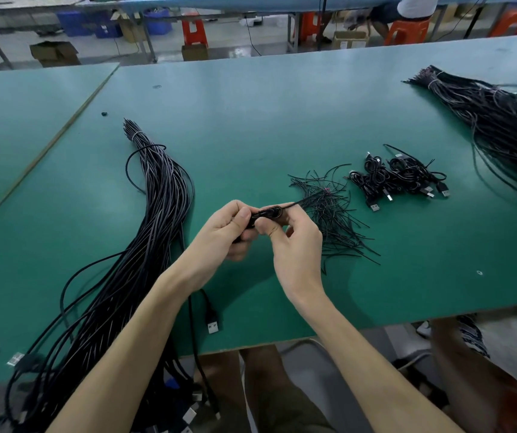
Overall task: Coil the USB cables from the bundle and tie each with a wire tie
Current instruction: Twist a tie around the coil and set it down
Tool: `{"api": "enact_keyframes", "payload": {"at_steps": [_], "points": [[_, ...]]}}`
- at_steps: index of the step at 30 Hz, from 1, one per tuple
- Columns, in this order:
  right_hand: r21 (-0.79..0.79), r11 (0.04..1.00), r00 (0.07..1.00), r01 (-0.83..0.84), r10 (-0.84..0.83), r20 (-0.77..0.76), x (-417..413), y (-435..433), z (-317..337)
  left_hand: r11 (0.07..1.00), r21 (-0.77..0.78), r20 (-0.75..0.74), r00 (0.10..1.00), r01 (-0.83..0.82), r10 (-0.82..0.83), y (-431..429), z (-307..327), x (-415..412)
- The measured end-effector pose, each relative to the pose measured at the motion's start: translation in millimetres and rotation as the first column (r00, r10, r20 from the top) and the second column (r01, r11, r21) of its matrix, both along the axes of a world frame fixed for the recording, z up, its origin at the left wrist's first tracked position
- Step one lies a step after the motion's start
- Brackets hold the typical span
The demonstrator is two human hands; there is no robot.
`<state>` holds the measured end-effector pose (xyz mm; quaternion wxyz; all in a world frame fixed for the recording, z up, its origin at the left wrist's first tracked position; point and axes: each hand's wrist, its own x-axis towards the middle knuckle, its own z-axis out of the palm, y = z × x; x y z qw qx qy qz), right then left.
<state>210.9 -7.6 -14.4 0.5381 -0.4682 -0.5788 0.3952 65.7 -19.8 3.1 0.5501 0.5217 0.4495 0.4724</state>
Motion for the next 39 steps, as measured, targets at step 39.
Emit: {"api": "enact_keyframes", "payload": {"at_steps": [39], "points": [[-0.037,0.998,0.998,-0.056,0.055,-0.011,0.6,6.1,-4.6,0.979,0.203,-0.351,0.932,-0.024,0.095,-2.9,-5.4,0.8]]}}
